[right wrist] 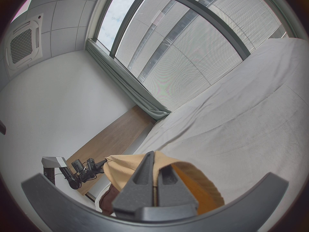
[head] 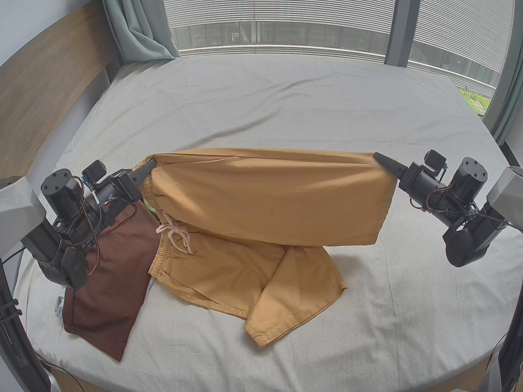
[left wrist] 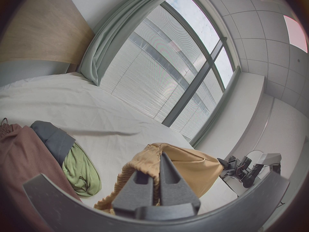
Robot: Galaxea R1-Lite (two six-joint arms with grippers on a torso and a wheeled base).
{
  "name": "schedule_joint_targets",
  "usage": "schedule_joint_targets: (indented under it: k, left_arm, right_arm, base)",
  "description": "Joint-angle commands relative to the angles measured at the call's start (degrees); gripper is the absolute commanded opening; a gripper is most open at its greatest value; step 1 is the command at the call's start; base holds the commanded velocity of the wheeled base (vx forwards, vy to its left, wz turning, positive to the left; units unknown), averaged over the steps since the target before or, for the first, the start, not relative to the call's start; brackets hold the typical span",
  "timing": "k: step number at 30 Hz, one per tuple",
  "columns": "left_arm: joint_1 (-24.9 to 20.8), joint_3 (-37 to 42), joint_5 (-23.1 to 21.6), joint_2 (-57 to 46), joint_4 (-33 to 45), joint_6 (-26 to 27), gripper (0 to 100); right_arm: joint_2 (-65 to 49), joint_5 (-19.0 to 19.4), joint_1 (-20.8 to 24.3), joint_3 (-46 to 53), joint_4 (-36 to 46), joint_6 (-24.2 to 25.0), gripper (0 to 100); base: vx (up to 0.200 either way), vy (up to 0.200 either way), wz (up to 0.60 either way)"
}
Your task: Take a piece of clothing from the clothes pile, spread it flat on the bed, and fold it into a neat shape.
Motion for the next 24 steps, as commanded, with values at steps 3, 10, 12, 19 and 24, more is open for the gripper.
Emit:
schedule_joint_targets:
  k: [3,10,12,19,24]
  left_arm:
    - [-0.8,-4.3,1.2,4.5,-0.1,-1.1,0]
    - [-1.2,-9.3,2.8,9.5,-0.1,-1.2,0]
    - [-1.2,-10.4,2.8,10.3,-0.1,-1.3,0]
    - [-1.1,-13.3,3.0,12.2,-0.1,-4.0,0]
    - [-1.1,-15.8,4.3,14.5,-0.1,-5.0,0]
  right_arm:
    - [4.2,-0.1,-0.1,-3.4,0.1,0.0,0]
    - [7.2,-0.1,-0.1,-7.8,0.1,0.0,0]
    - [8.2,-0.1,-0.1,-9.2,0.1,0.0,0]
    - [11.6,-0.1,-0.1,-14.4,0.3,0.0,0]
    - [13.9,-0.1,0.0,-16.4,0.2,-0.1,0]
  base:
    - [0.0,0.0,0.0]
    - [0.0,0.0,0.0]
    - [0.0,0.0,0.0]
    - [0.0,0.0,0.0]
    - [0.0,0.0,0.0]
